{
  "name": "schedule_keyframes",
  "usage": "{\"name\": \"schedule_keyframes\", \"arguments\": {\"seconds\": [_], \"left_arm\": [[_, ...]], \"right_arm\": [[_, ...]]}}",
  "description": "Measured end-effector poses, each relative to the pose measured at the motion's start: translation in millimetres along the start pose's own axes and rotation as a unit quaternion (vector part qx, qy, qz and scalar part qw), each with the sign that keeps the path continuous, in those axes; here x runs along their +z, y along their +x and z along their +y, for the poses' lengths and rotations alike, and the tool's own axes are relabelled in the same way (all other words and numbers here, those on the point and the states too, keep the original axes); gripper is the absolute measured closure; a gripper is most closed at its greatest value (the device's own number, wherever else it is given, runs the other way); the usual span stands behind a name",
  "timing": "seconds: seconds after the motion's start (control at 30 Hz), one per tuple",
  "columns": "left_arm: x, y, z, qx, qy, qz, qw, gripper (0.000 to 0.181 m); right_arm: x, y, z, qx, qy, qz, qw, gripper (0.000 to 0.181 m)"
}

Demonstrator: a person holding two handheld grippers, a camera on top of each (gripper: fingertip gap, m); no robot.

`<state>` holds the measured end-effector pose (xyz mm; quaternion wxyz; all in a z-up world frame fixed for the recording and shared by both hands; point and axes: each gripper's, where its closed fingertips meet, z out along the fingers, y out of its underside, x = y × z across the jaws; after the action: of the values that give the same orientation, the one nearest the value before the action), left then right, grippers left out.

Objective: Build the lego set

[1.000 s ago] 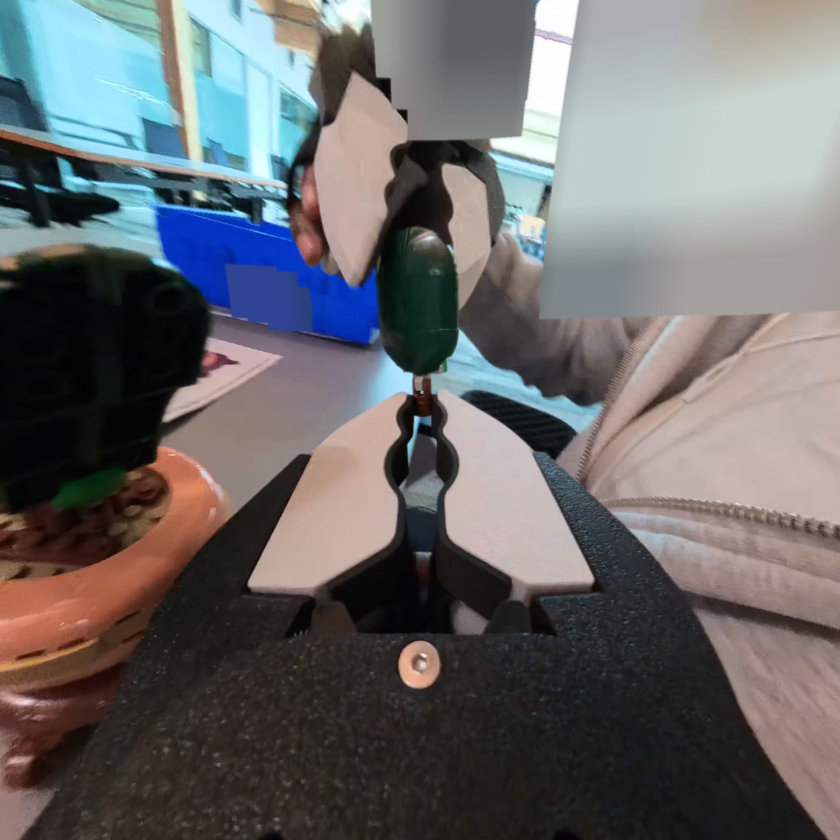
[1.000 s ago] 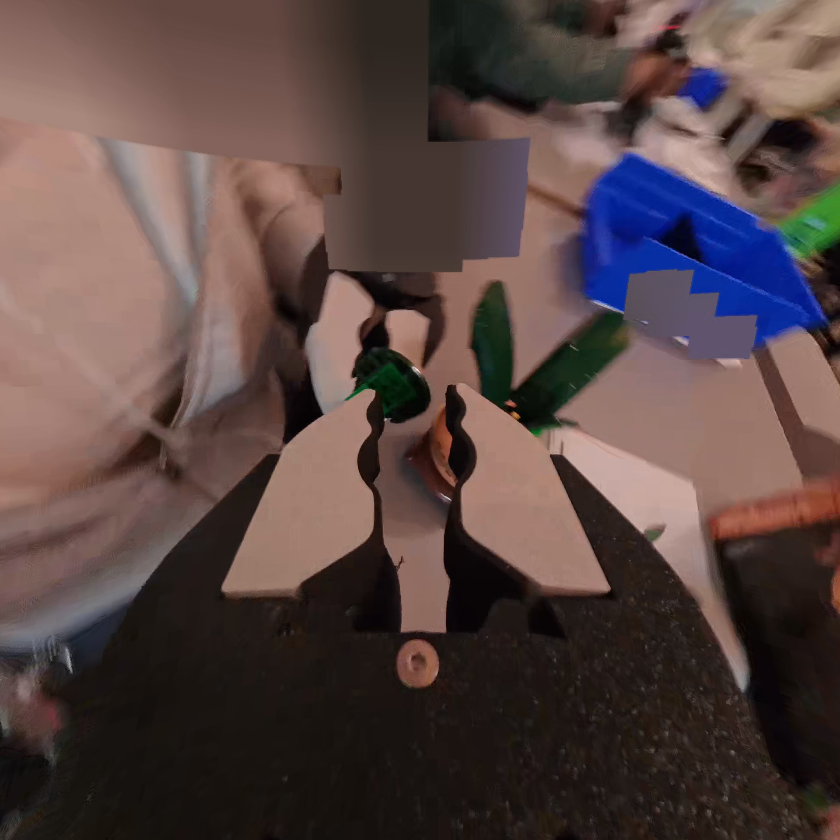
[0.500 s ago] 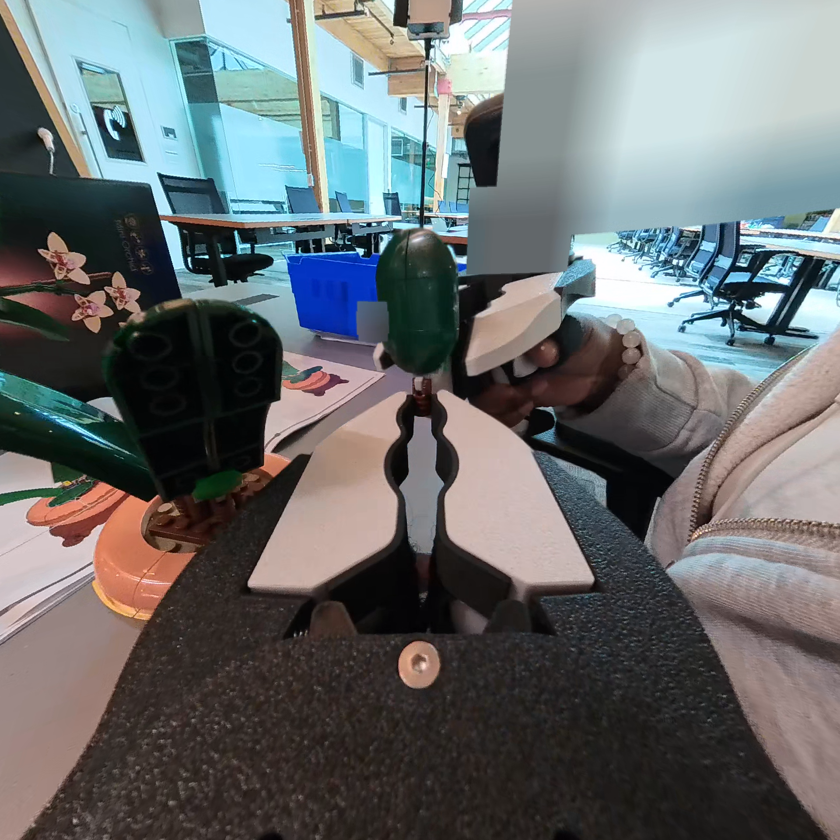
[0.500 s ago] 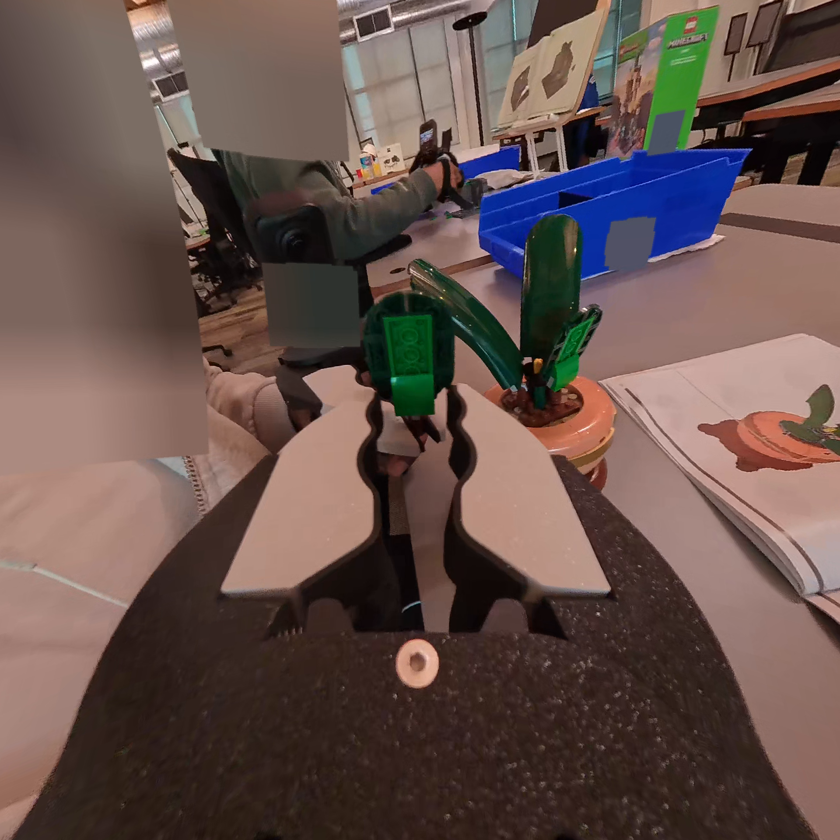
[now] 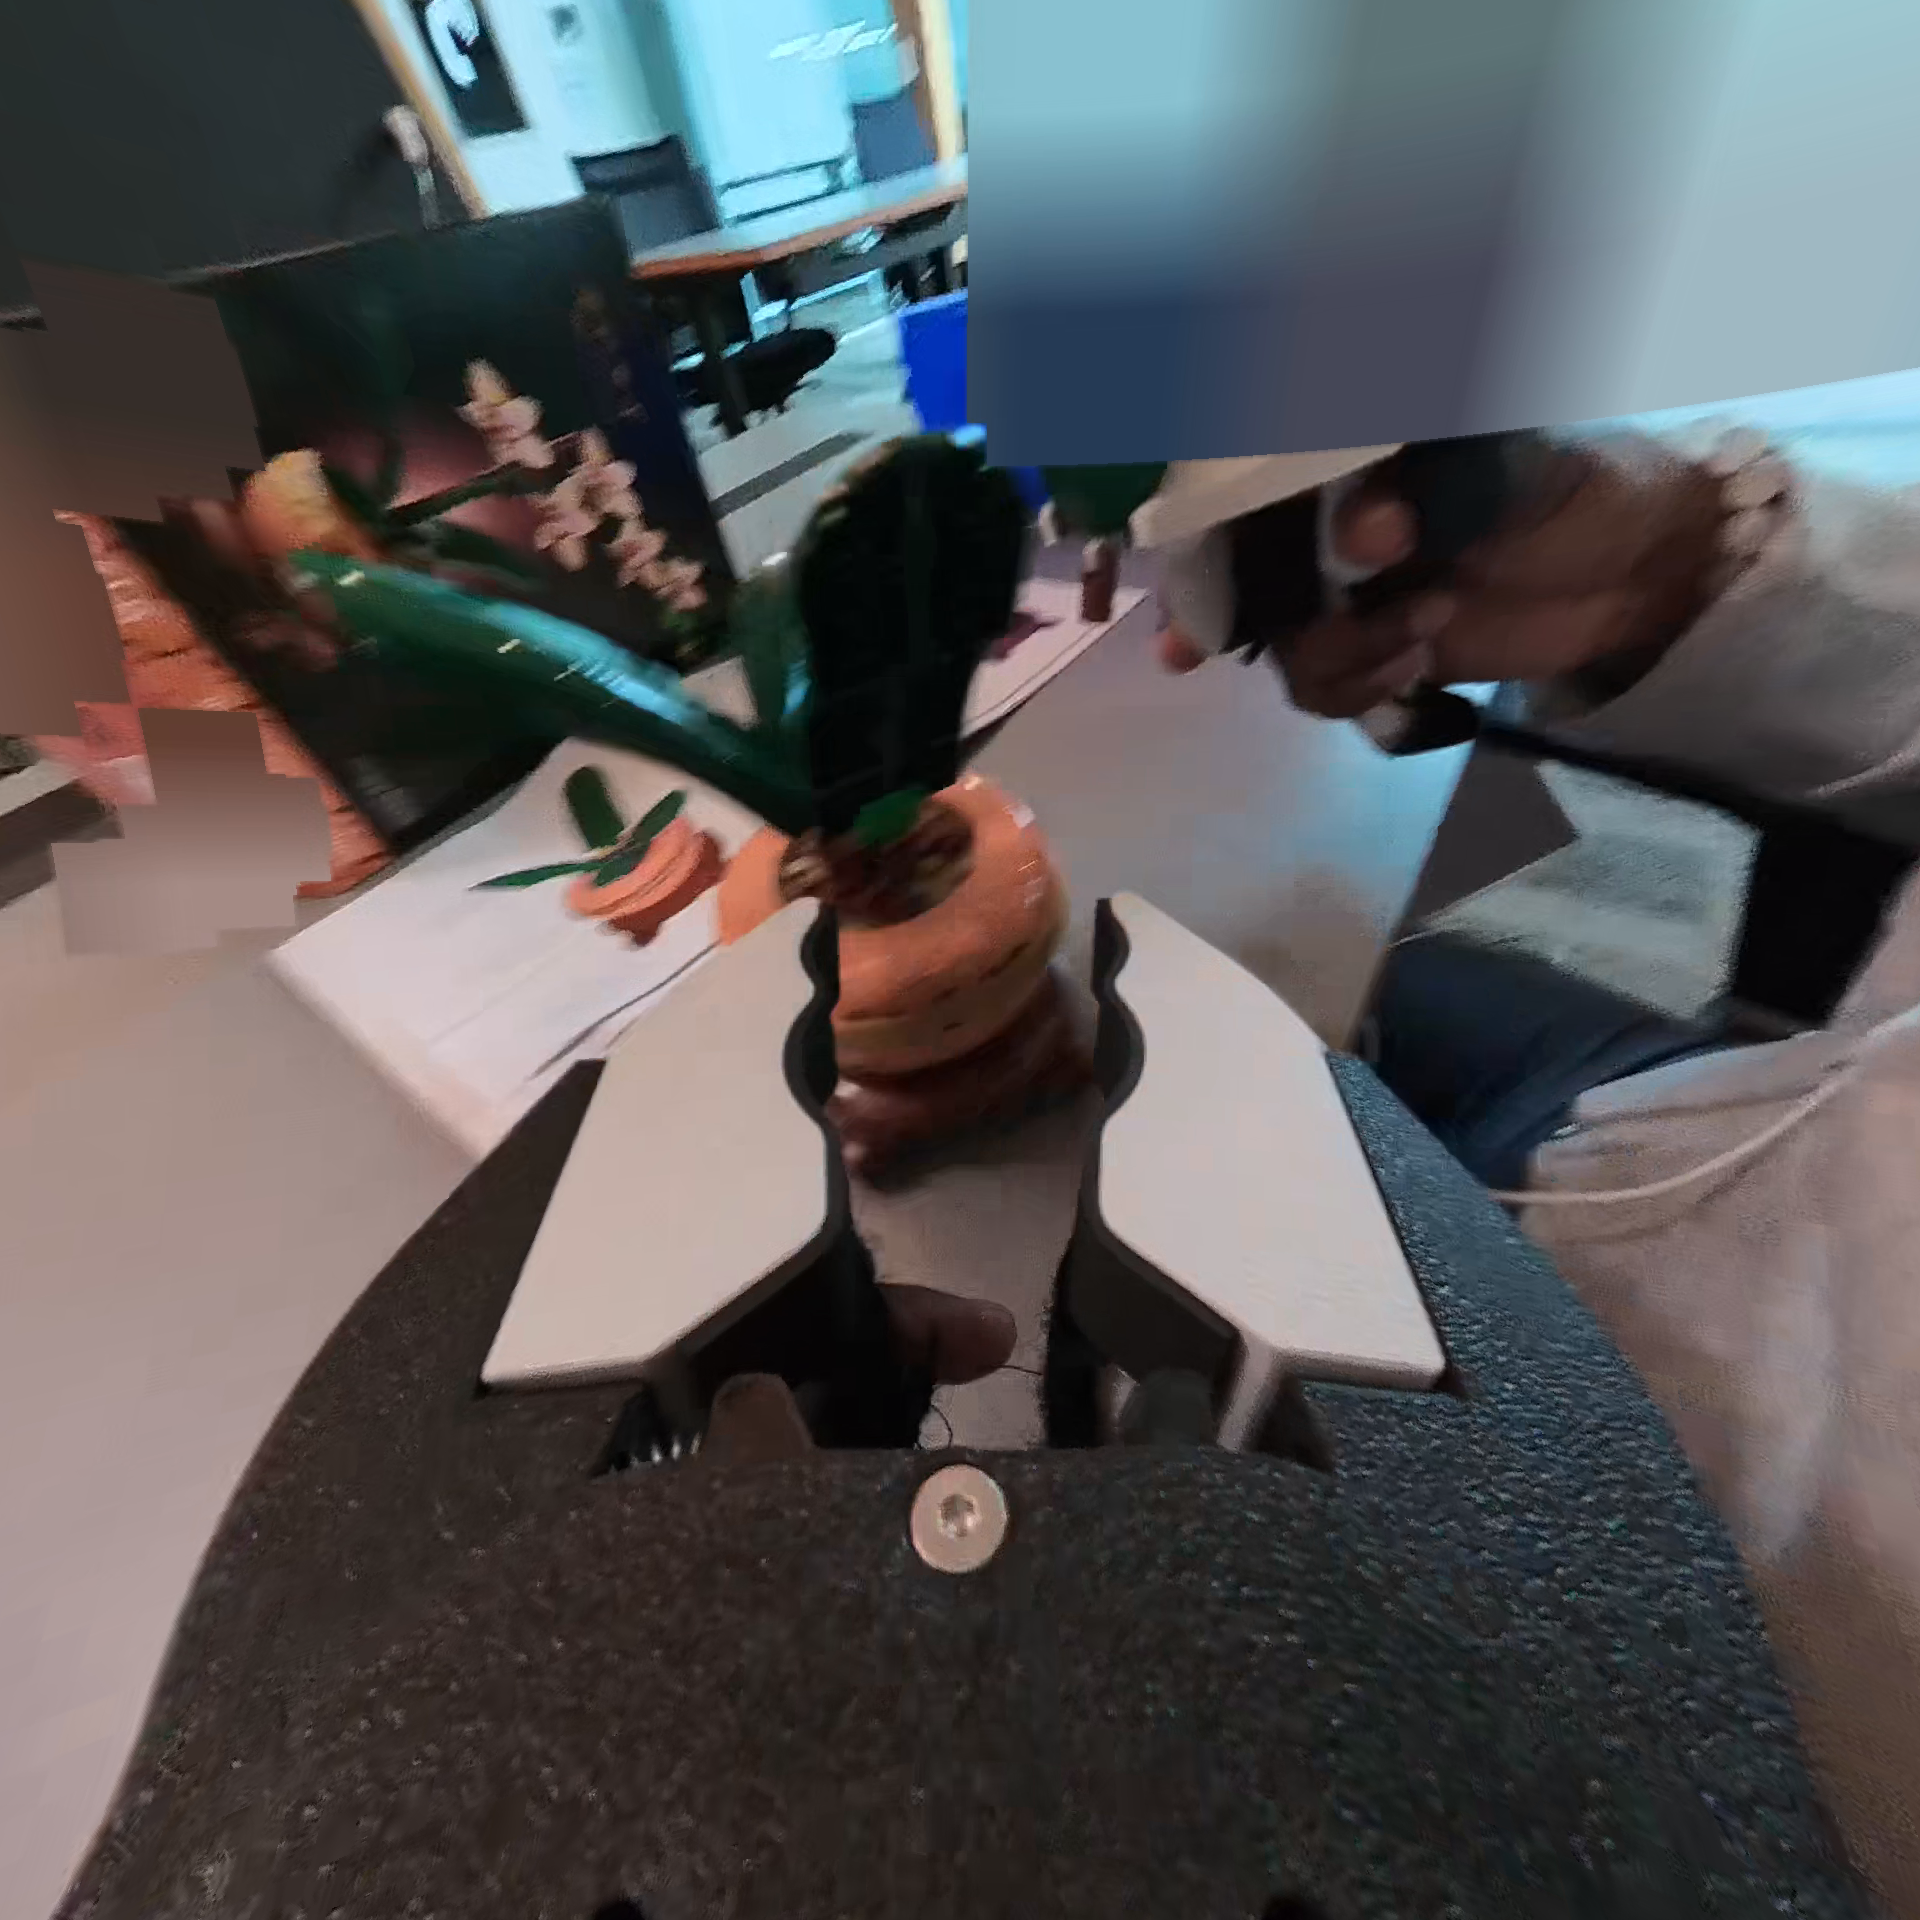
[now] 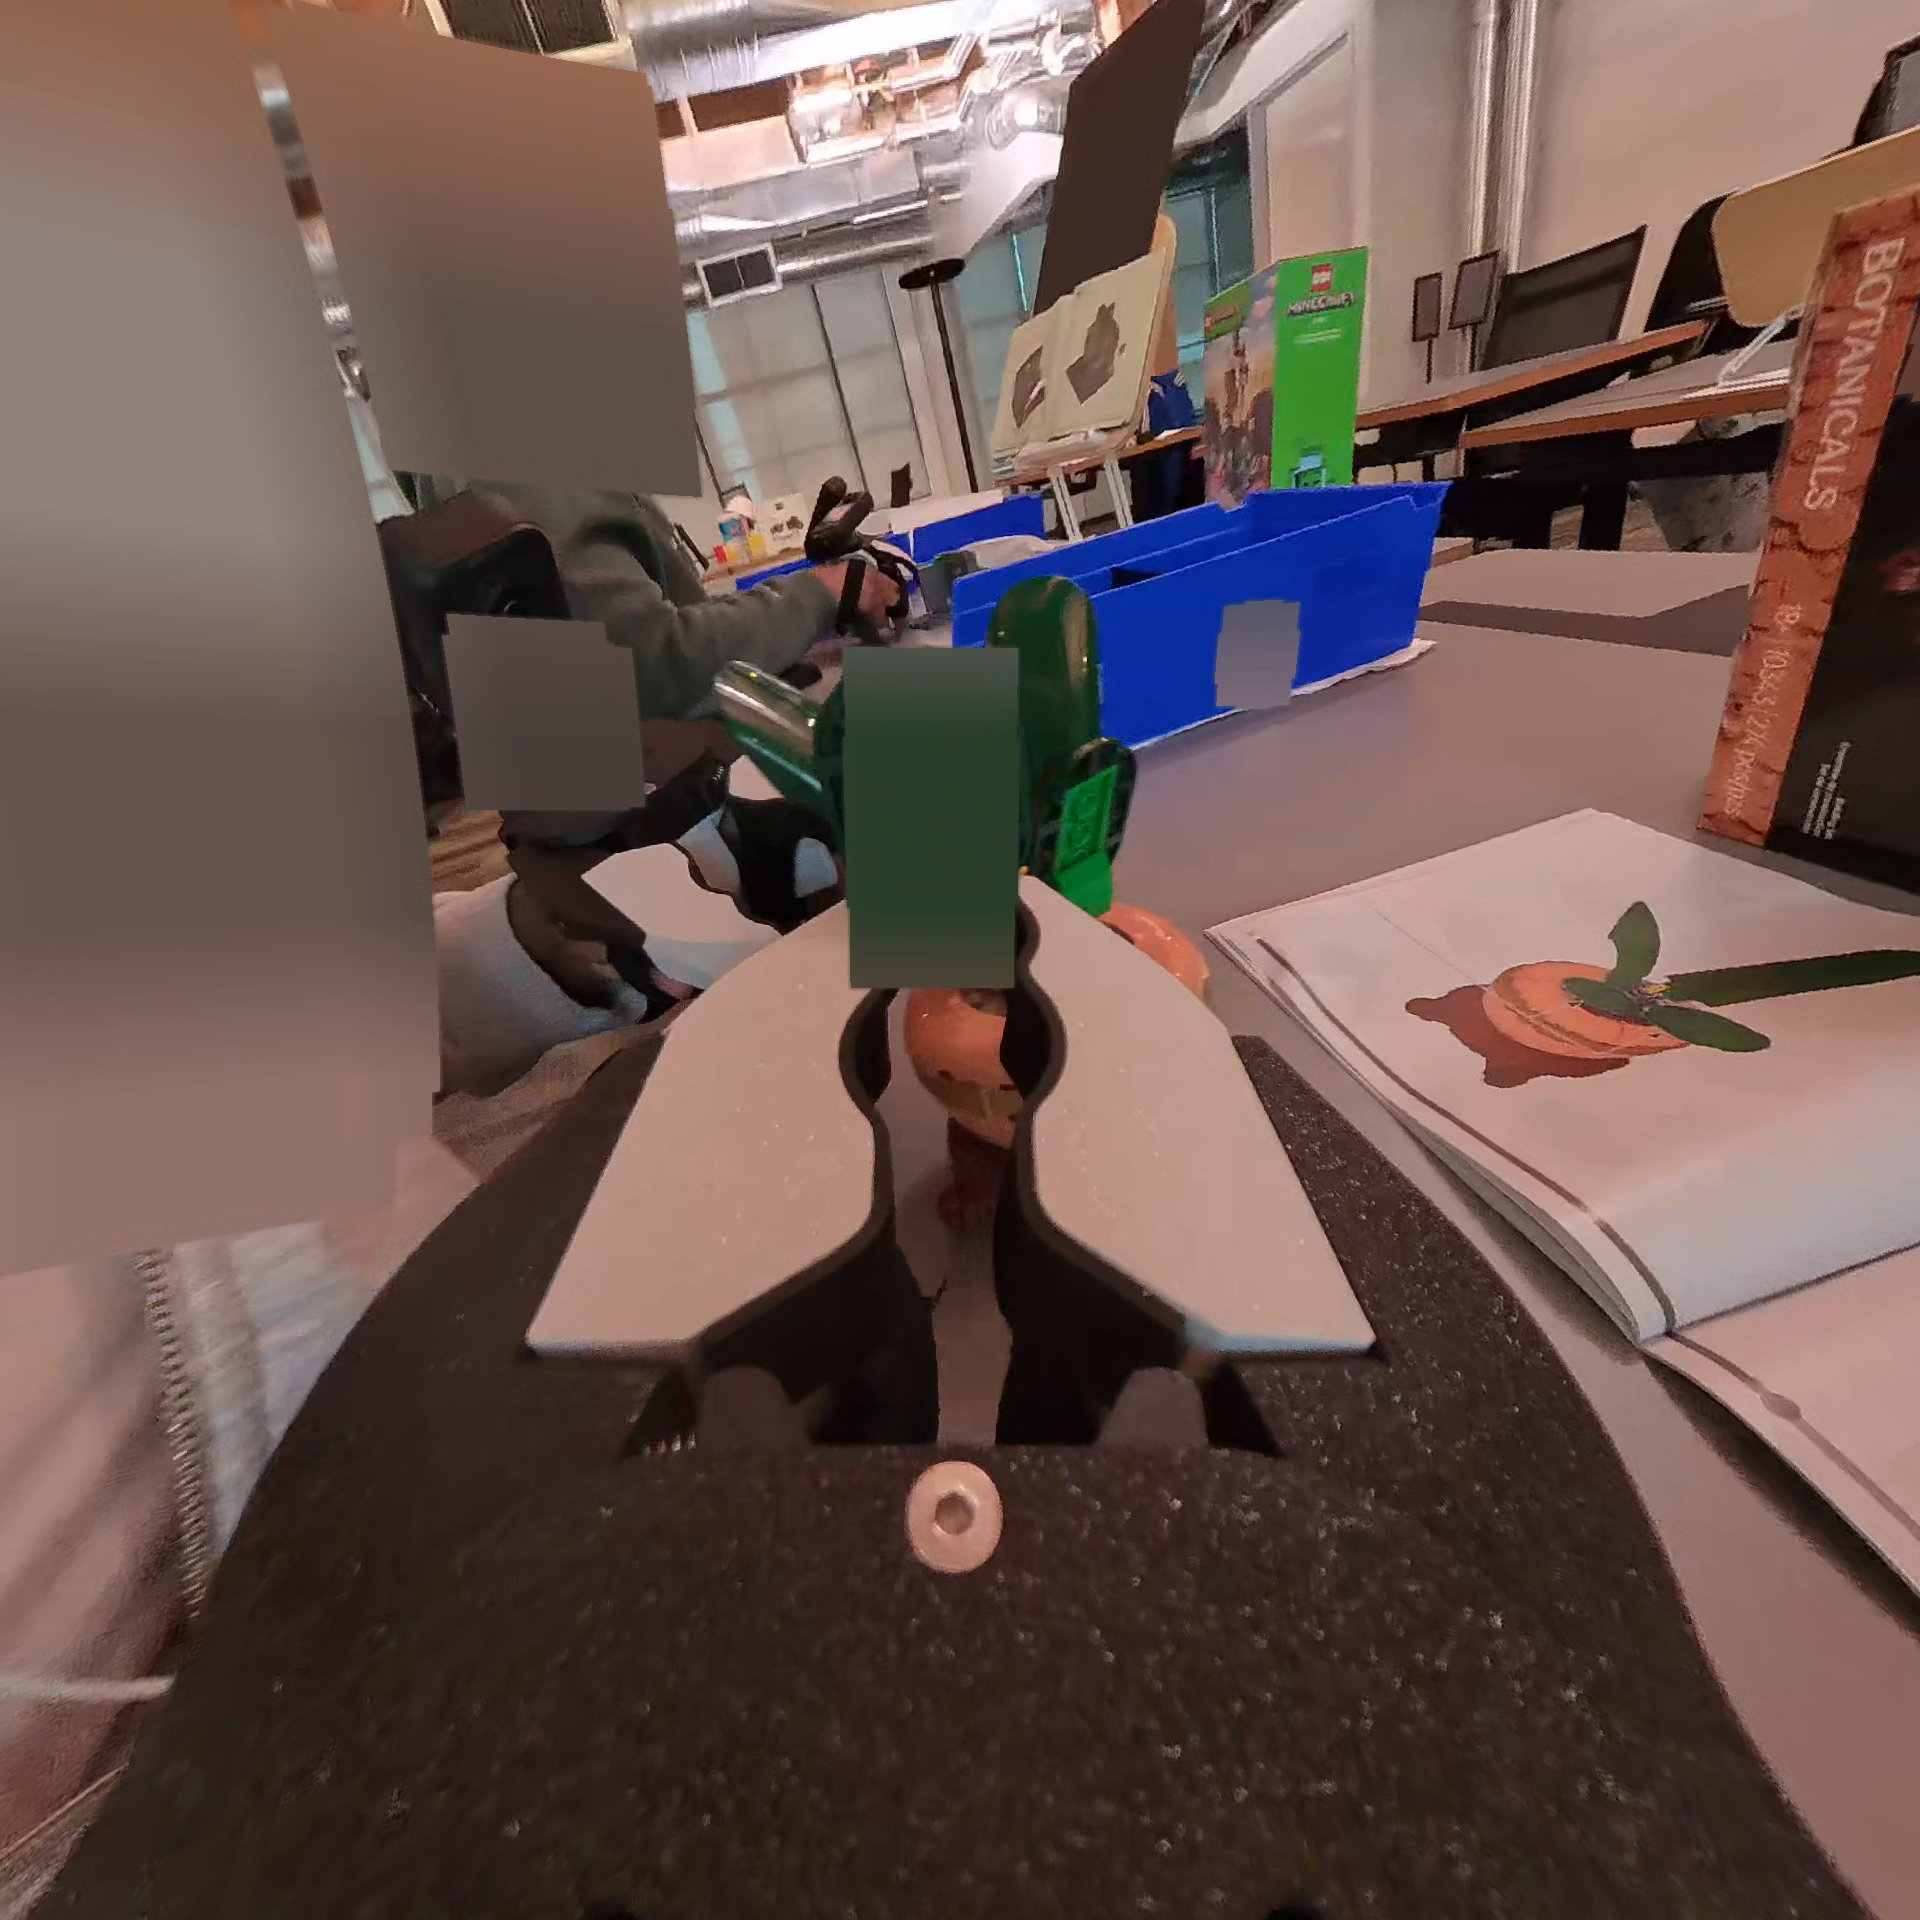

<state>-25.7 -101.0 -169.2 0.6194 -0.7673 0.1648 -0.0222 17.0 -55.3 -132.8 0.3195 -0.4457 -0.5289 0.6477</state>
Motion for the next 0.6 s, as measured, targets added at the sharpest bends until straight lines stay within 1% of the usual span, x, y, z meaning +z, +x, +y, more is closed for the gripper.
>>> {"name": "schedule_keyframes", "arguments": {"seconds": [0.07, 0.13, 0.17, 0.23, 0.33, 0.4, 0.53, 0.6], "left_arm": [[0, -12, 9, 0.004, -0.036, -0.001, 0.999, 0.121], [7, -13, 16, 0.006, -0.065, 0.022, 0.998, 0.104], [11, -12, 19, 0.012, -0.074, 0.039, 0.996, 0.100], [21, -10, 21, 0.020, -0.076, 0.065, 0.995, 0.098], [31, -10, 17, 0.009, -0.054, 0.092, 0.994, 0.101], [34, -12, 16, 0.008, -0.048, 0.101, 0.994, 0.104], [35, -12, 16, 0.003, -0.040, 0.107, 0.993, 0.104], [35, -12, 16, 0.001, -0.035, 0.105, 0.994, 0.104]], "right_arm": [[9, 8, 7, 0.005, -0.008, 0.000, 1.000, 0.165], [19, 10, 15, 0.003, -0.019, -0.011, 1.000, 0.165], [22, 11, 17, 0.003, -0.022, -0.014, 1.000, 0.165], [27, 16, 20, 0.003, -0.024, -0.011, 1.000, 0.165], [32, 17, 23, 0.002, -0.023, -0.006, 1.000, 0.165], [34, 17, 25, 0.001, -0.021, -0.001, 1.000, 0.165], [35, 19, 22, 0.006, -0.005, 0.009, 1.000, 0.165], [36, 19, 24, 0.006, -0.012, 0.013, 1.000, 0.165]]}}
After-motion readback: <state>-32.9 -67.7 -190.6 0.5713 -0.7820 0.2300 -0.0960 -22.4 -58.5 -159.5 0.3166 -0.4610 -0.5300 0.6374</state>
